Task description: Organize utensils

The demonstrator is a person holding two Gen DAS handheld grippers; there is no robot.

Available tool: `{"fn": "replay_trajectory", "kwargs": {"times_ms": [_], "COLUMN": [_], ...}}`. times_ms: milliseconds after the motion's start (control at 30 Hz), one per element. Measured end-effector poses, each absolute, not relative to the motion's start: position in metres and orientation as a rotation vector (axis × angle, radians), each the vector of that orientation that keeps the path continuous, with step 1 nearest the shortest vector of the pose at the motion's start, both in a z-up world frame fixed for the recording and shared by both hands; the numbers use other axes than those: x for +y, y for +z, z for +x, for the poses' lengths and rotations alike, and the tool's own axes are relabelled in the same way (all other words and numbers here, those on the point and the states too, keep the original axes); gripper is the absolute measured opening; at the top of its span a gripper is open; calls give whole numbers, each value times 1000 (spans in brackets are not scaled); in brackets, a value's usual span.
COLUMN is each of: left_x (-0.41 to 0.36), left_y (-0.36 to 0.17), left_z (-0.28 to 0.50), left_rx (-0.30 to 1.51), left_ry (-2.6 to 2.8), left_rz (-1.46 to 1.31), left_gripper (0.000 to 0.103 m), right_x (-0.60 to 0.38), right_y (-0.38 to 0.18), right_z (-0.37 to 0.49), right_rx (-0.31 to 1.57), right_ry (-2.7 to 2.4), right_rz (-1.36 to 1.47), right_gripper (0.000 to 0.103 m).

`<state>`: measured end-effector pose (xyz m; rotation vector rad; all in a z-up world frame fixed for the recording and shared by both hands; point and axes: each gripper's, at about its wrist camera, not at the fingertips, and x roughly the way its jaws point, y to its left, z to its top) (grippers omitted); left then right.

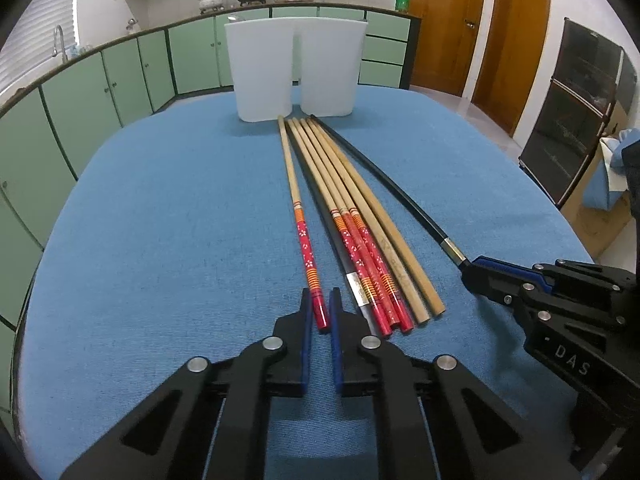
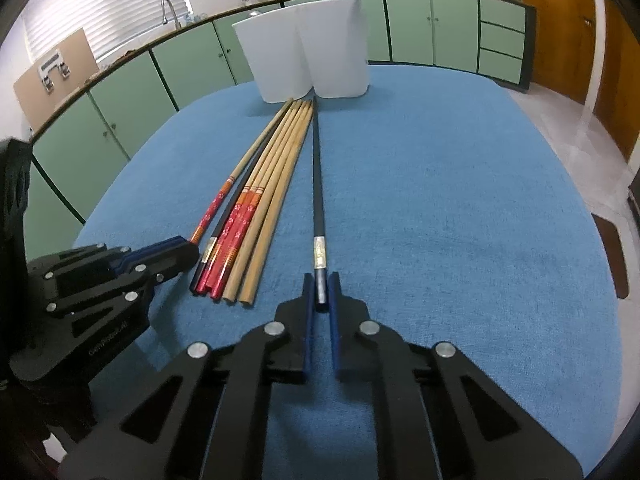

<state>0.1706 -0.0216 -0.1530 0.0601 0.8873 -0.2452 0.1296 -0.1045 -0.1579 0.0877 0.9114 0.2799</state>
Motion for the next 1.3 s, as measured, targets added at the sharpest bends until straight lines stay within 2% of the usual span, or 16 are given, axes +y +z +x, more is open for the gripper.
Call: {"fn": "replay_trajectory", "kwargs": {"times_ms": [600,833,1067,1167,1300], "left_x": [4,14,21,23,24], "left_y": [-75,-112,-151,-152,-156], "left_z": [155,157,161,161,156], "left_rx": [677,707,823,846,883], "left_ry": [-236,-219,-230,-231,-252], "left_rz": [47,42,21,24,20], "left_gripper": [5,5,6,16,19], "right_x": [-127,-120,-108,-109,-114], "right_y": [-86,-122,-156,-156,-158], "right_z": [125,122,122,124,125], "right_rx": [733,817,899,904,910], "right_ry": [274,244,239,244,251], "right_rz": [68,37,-3,9,21], "right_gripper": [6,6,6,6,6]}}
